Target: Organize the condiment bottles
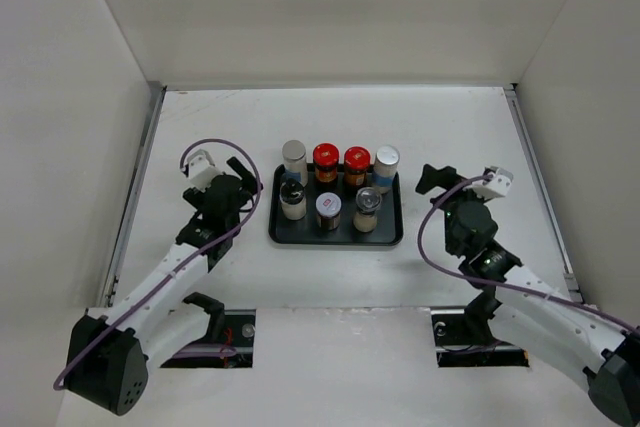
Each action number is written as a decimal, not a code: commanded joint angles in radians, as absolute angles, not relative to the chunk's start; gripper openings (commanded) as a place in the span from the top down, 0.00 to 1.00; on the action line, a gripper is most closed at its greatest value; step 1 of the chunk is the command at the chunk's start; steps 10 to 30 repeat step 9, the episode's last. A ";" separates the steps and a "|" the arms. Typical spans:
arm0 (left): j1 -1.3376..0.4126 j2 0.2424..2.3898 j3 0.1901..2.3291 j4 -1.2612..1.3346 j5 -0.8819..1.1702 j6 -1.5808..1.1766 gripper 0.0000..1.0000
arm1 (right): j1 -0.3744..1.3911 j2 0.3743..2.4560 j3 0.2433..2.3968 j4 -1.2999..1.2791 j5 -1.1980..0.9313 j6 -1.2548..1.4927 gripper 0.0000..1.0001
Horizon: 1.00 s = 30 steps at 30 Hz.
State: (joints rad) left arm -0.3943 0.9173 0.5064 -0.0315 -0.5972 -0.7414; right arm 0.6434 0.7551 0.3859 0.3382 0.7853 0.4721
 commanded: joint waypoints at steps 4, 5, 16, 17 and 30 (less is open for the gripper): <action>-0.409 0.910 0.569 -0.045 -0.588 -0.739 0.00 | 0.620 0.716 0.334 0.365 0.767 0.589 0.00; -0.415 0.908 0.575 -0.046 -0.588 -0.738 0.00 | 0.622 0.722 0.333 0.367 0.762 0.589 0.00; -0.432 0.911 0.621 -0.078 -0.600 -0.713 0.00 | 0.622 0.759 0.344 0.373 0.741 0.591 0.00; -0.432 0.911 0.621 -0.078 -0.600 -0.713 0.00 | 0.622 0.759 0.344 0.373 0.741 0.591 0.00; -0.432 0.911 0.621 -0.078 -0.600 -0.713 0.00 | 0.622 0.759 0.344 0.373 0.741 0.591 0.00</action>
